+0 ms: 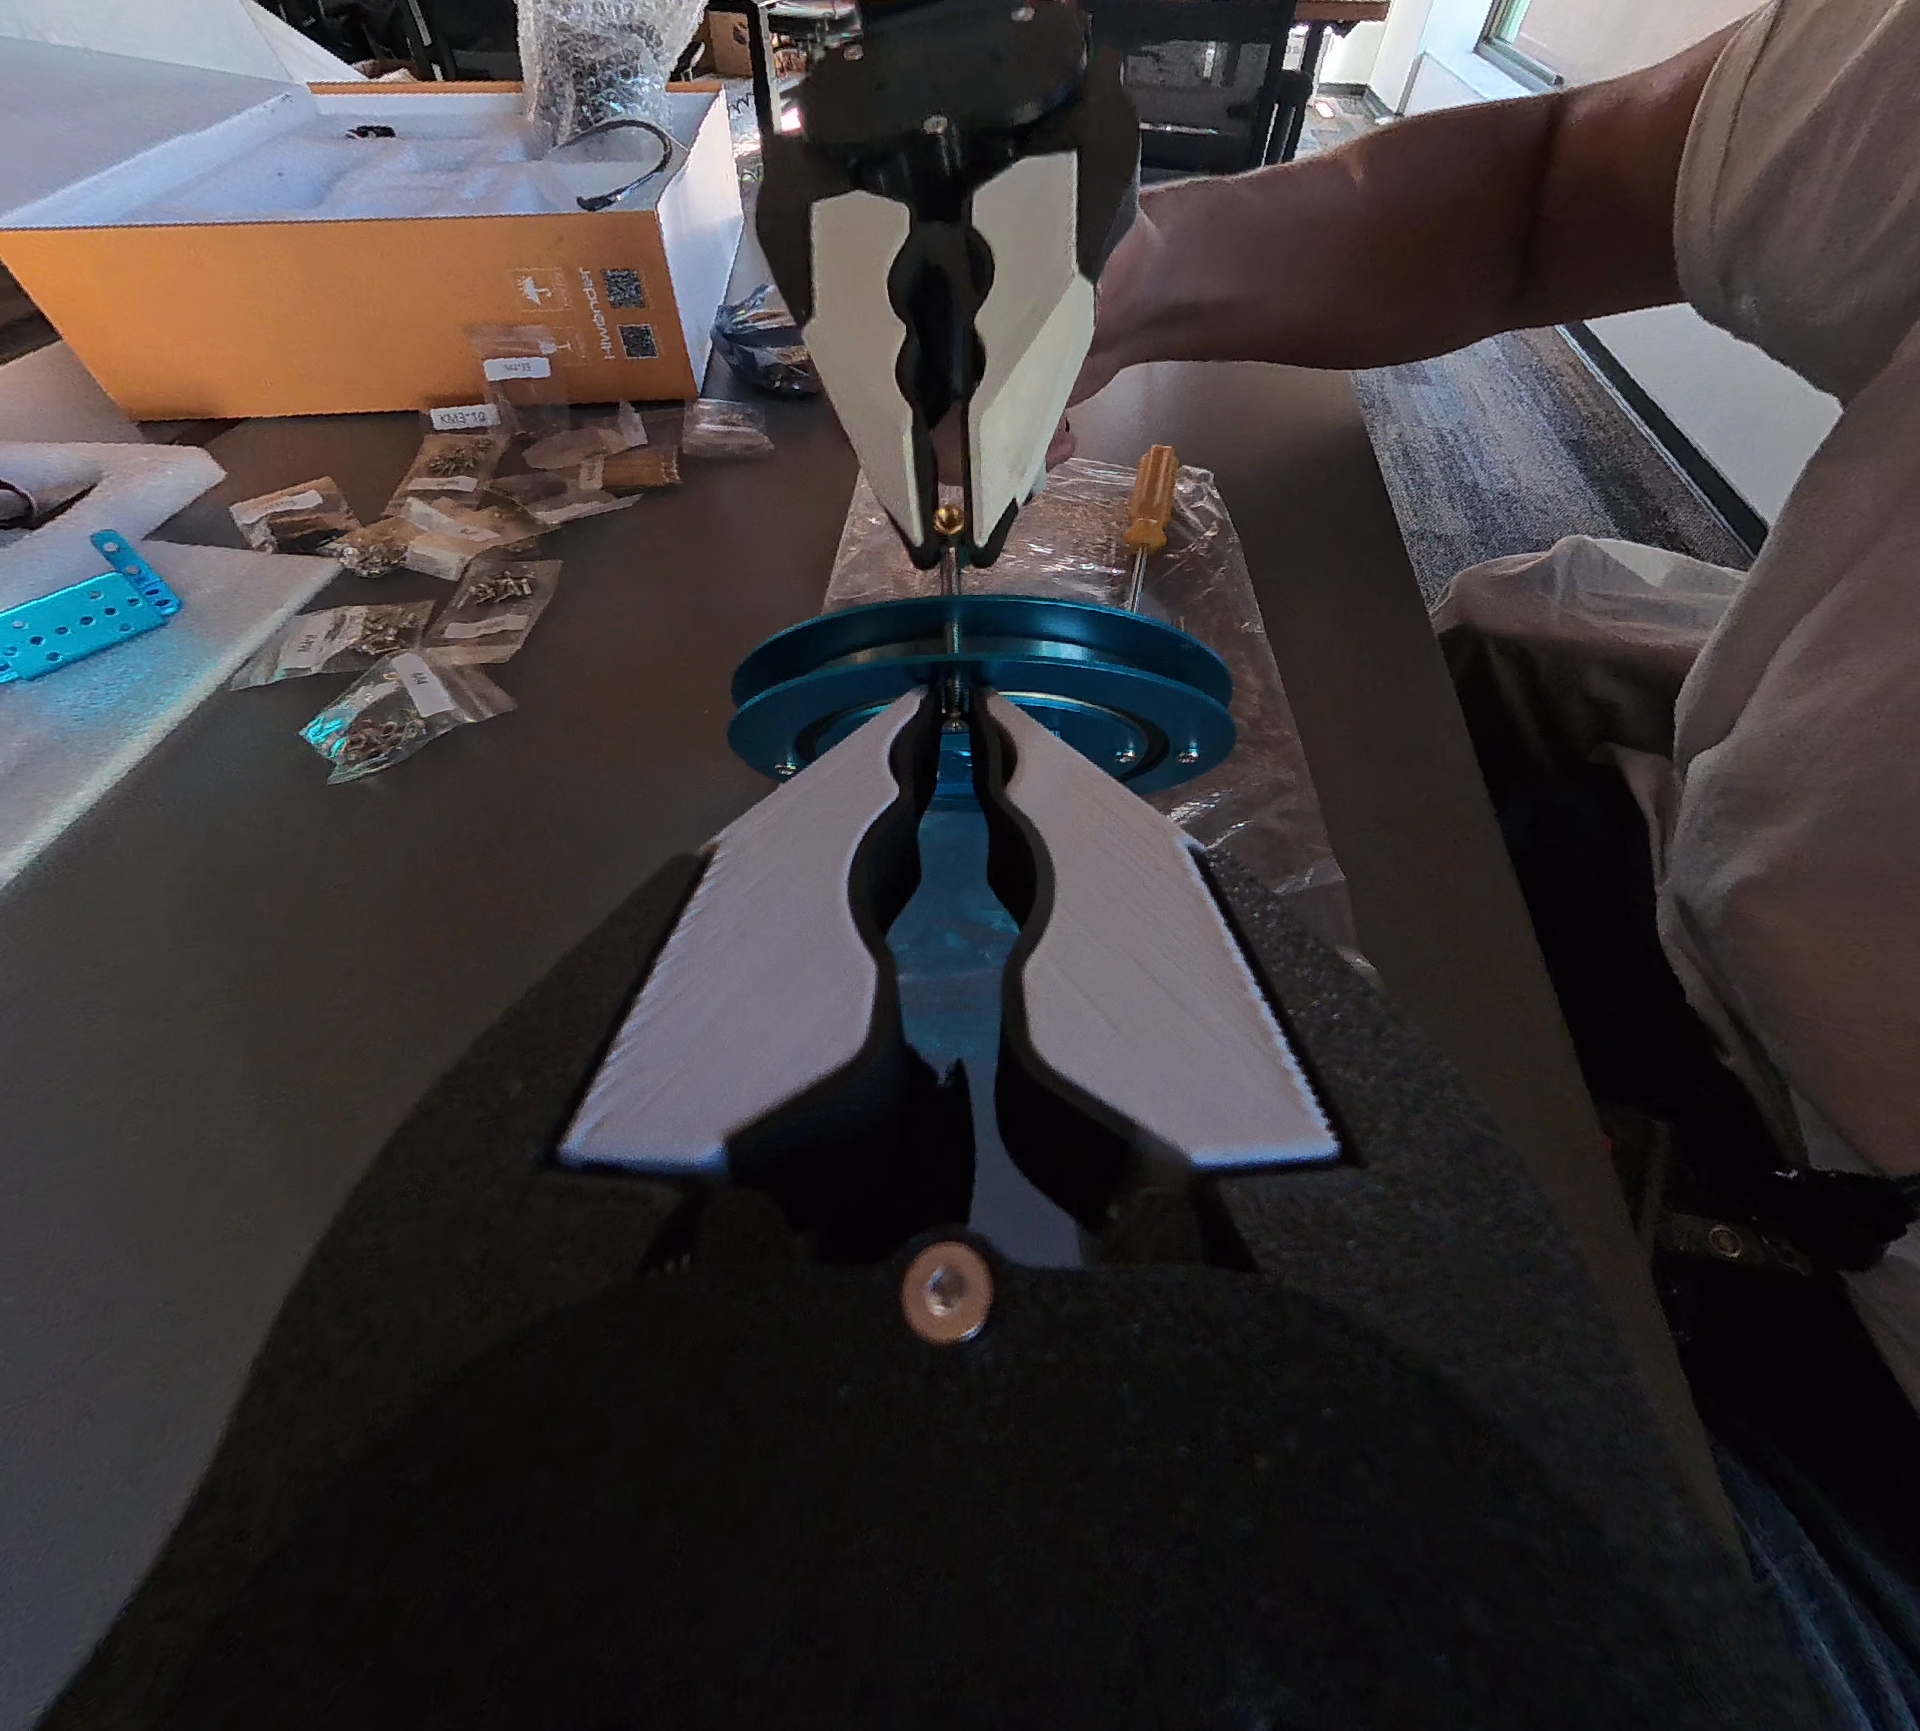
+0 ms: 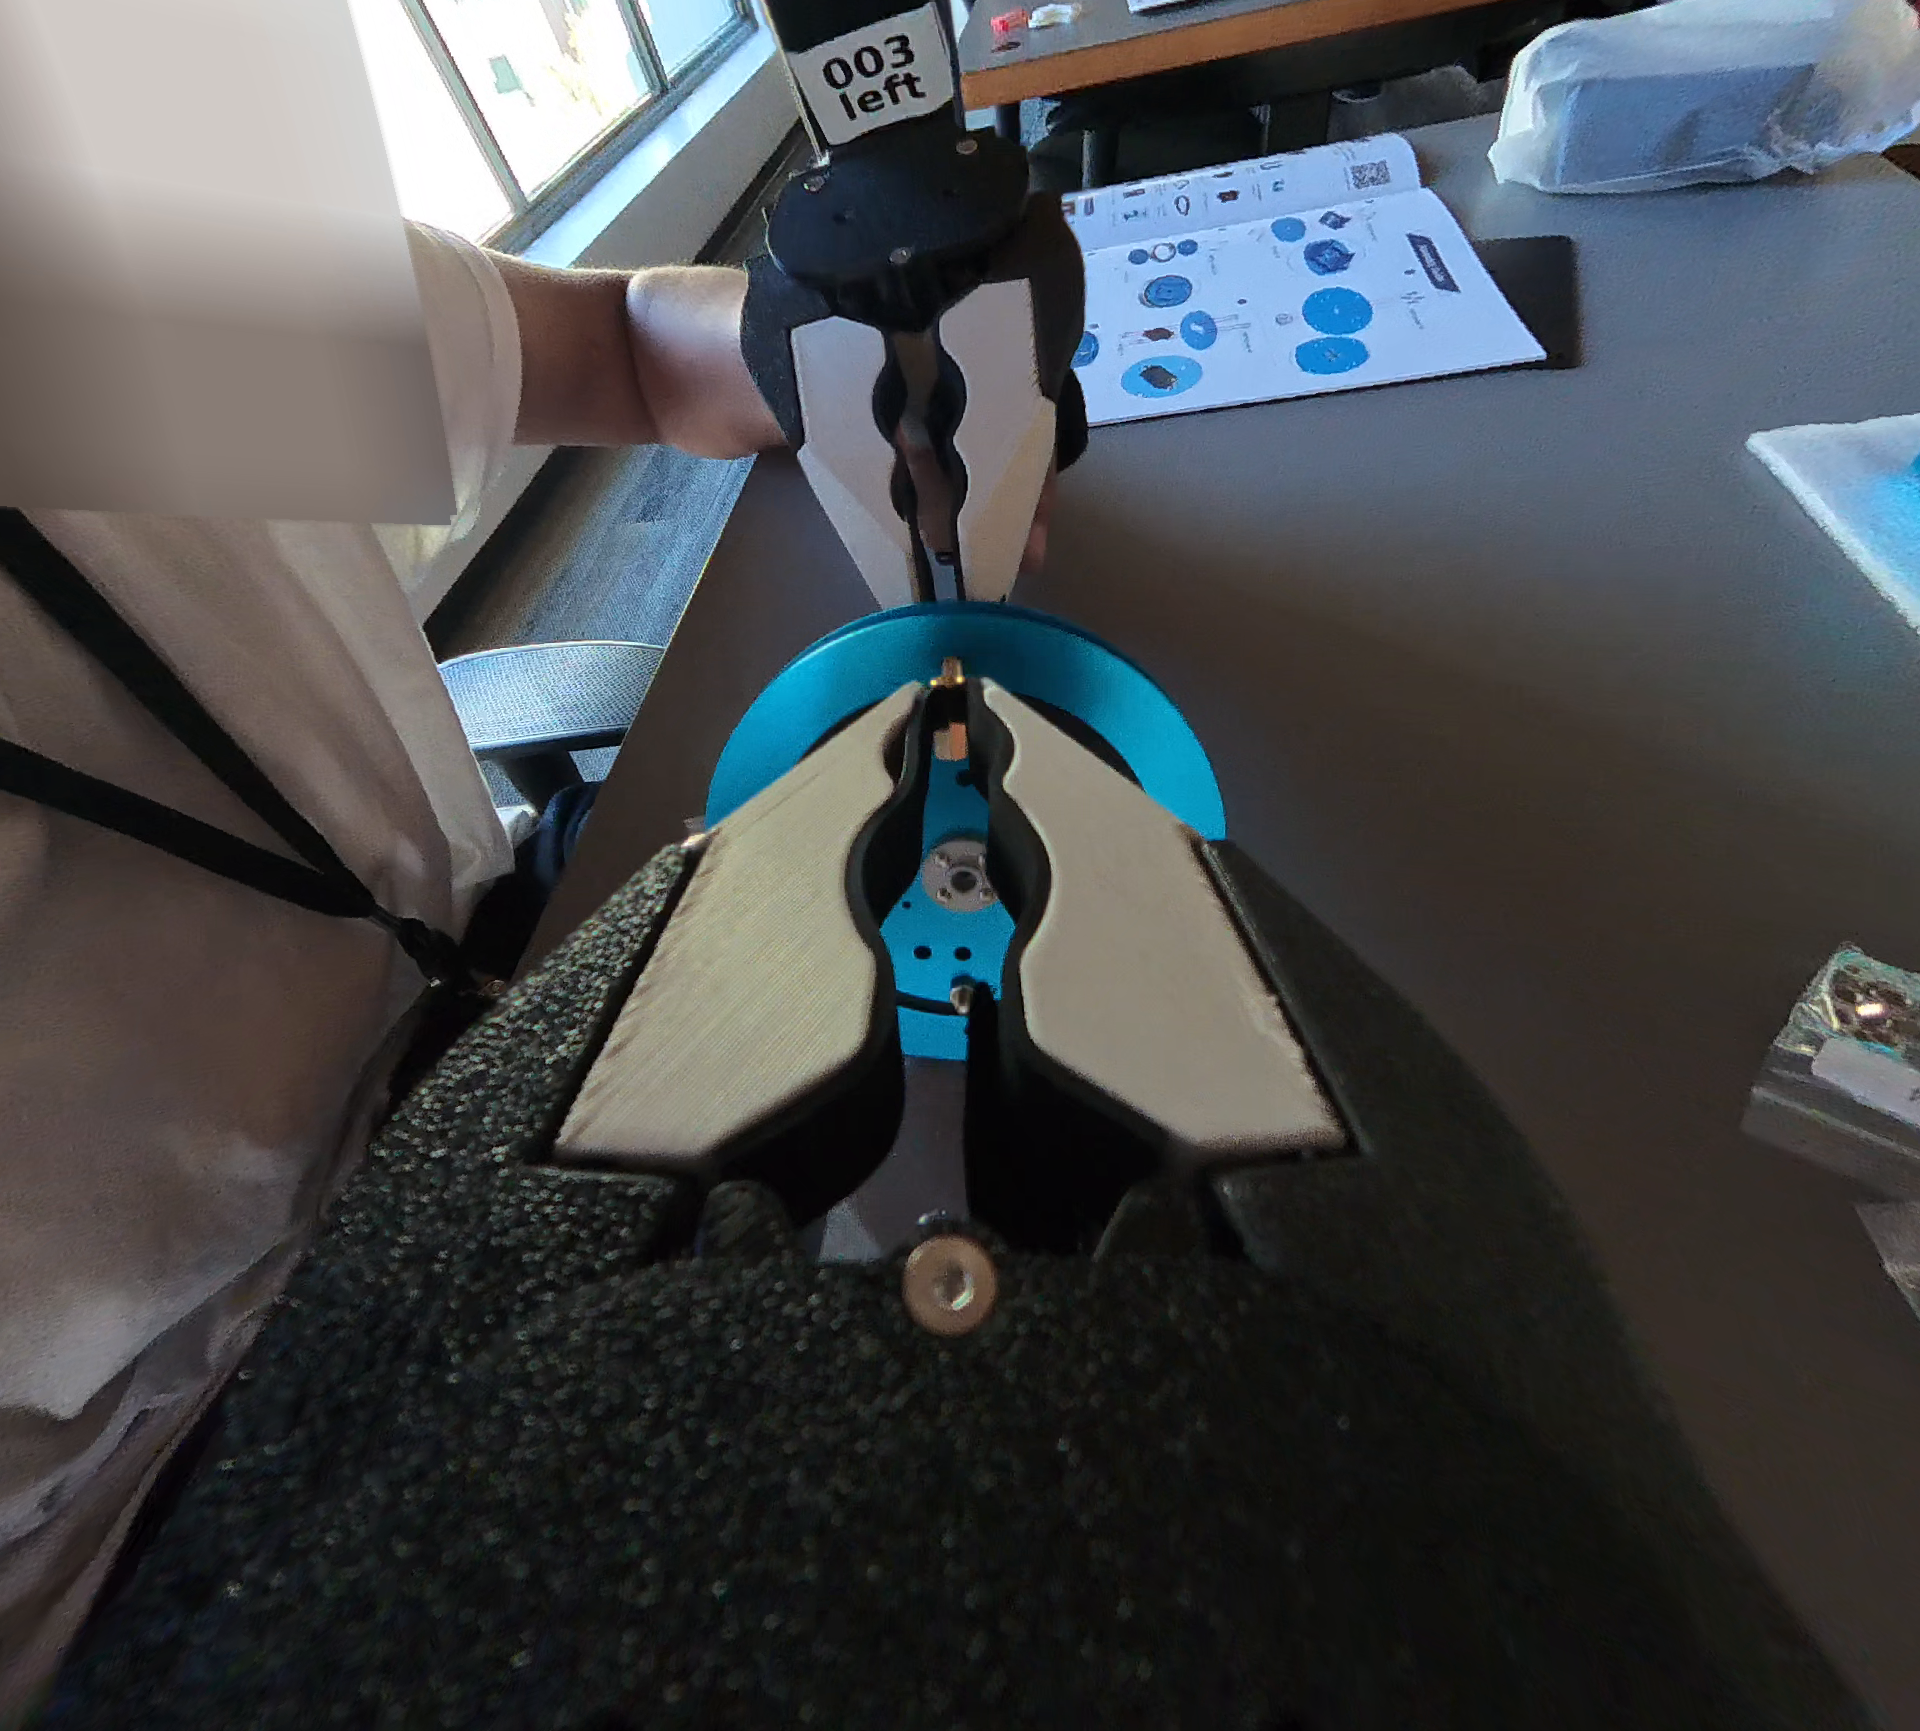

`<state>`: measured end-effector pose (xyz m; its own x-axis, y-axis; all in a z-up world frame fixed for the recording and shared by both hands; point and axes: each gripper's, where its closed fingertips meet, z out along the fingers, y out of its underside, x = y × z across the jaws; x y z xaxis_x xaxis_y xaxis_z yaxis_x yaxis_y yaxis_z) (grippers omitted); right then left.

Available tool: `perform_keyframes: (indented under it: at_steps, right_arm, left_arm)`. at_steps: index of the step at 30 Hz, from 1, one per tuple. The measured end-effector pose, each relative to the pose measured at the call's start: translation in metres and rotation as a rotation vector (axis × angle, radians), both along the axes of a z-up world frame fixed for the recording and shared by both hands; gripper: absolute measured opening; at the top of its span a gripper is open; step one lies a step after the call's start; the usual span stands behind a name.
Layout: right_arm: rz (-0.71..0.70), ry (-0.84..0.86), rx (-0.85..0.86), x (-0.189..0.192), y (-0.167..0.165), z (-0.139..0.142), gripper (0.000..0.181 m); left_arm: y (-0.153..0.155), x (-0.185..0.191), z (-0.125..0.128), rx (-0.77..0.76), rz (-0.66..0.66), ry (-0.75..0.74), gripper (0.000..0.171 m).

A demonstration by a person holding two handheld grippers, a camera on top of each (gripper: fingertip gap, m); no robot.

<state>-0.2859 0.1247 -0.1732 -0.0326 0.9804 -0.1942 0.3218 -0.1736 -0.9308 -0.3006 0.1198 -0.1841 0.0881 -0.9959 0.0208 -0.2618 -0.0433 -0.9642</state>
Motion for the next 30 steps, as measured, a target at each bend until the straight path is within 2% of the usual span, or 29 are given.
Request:
perform_keyframes:
  at_steps: [6,11,19,23,30]
  right_arm:
    - [0.008,0.123,0.014,-0.008,-0.005,0.019,0.005]
    - [0.001,0.061,0.071,-0.013,-0.004,0.003,0.005]
    - [-0.035,0.098,0.073,0.001,0.003,0.005,0.005]
    - [-0.02,0.163,0.022,-0.004,0.003,0.016,0.005]
    - [-0.012,0.159,0.002,-0.01,0.001,0.011,0.005]
  left_arm:
    - [-0.002,0.001,0.0,0.0,-0.007,-0.006,0.004]
    - [0.0,0.0,0.0,-0.002,-0.001,-0.007,0.005]
    - [-0.002,0.001,0.0,-0.003,-0.009,-0.007,0.004]
    - [-0.002,0.001,0.0,0.002,-0.008,-0.007,0.004]
    - [-0.002,0.001,0.0,-0.001,-0.011,-0.009,0.004]
